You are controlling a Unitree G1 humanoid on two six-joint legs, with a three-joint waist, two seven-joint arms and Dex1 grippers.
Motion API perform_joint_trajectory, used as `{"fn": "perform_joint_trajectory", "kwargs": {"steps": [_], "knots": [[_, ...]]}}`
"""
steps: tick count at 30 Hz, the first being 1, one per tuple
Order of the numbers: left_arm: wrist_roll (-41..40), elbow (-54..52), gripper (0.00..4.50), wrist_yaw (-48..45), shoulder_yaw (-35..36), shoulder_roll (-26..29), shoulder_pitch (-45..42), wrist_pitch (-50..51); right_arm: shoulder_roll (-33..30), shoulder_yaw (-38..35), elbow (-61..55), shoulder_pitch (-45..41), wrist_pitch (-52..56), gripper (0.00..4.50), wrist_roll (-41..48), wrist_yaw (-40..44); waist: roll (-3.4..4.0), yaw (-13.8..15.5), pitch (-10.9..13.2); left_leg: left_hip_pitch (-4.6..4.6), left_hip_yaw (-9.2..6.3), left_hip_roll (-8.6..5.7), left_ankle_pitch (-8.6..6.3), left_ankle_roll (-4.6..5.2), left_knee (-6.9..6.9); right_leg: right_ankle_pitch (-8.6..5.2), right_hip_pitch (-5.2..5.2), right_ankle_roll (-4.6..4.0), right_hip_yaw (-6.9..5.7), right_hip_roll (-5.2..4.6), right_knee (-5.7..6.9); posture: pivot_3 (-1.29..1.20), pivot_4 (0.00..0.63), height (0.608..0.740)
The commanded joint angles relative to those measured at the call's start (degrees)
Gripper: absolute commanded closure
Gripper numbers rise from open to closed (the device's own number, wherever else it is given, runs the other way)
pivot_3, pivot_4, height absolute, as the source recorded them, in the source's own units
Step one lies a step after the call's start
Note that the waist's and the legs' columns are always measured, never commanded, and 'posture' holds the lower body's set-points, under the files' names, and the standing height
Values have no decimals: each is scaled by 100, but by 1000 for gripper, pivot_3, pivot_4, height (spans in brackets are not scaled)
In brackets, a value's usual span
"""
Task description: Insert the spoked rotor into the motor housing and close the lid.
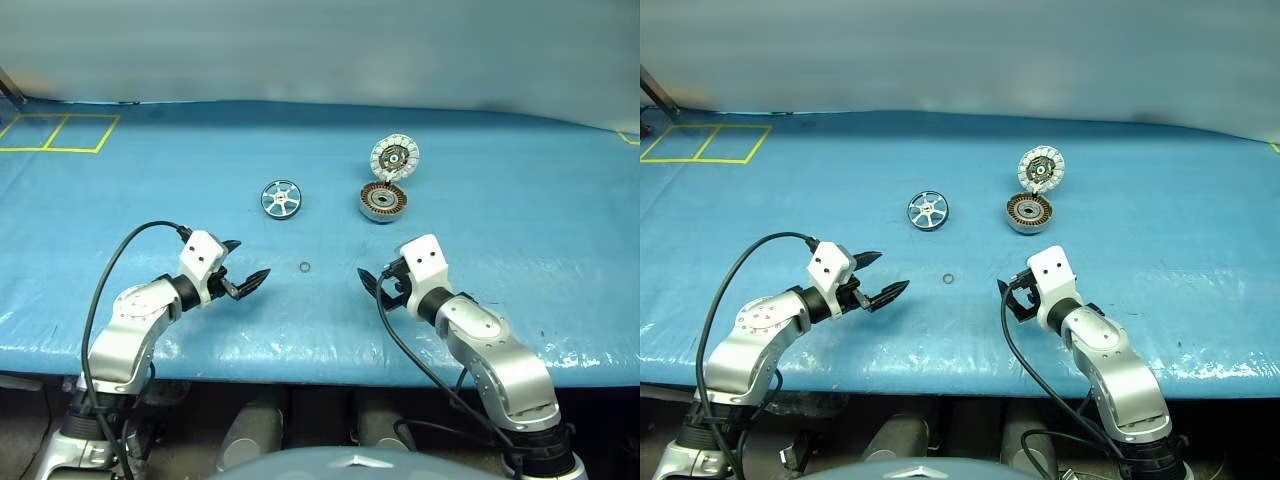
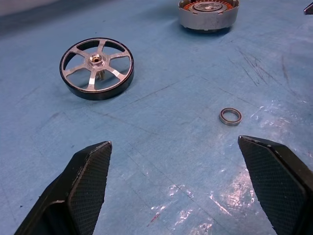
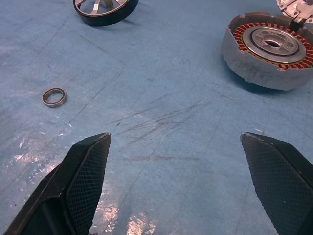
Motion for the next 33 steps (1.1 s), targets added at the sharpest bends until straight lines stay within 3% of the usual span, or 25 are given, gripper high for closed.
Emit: {"fn": "perform_joint_trajectory", "kwargs": {"steps": [1,8,12,16,22,26,33], "knots": [[-47,-48,11,-22,93,57,-26,-55,-8,-18,-183,-108,9,25,12,6,0,0,0,0,0,0,0,0,0,0,0,0,0,0,0,0,150,740],[-66,-120,11,-6,104,49,73,-20,-166,69,-107,-306,143,25,8,160,0,-3,0,0,1,0,0,0,0,0,0,0,1,-1,0,0,150,740],[-71,-148,11,14,79,17,111,-4,-689,297,63,-752,320,25,27,656,-1,-1,1,0,5,0,0,1,3,1,1,2,1,1,0,0,150,740],[-67,-156,11,55,55,-45,151,-16,-1263,509,537,-1493,491,25,-58,1125,-2,-5,1,-1,15,0,-2,4,6,4,6,6,-1,-3,0,0,150,740],[-13,-148,11,148,-52,-94,212,32,-2175,1386,1854,-3008,145,25,-614,2123,-6,-6,3,-8,41,2,-7,18,8,11,6,8,5,-2,-4,0,150,740],[-15,-185,11,173,-57,-124,269,13,-2165,1917,2919,-3864,-407,25,-1080,2597,-8,-24,4,-13,52,3,-12,26,8,29,0,-21,14,-5,-10,0,150,740],[-22,-263,11,231,-57,-172,349,11,-1561,2288,4832,-5017,-1522,25,-1663,2964,-9,-50,5,-16,78,1,-16,32,11,36,-8,-18,41,0,-15,0,150,740]]}}
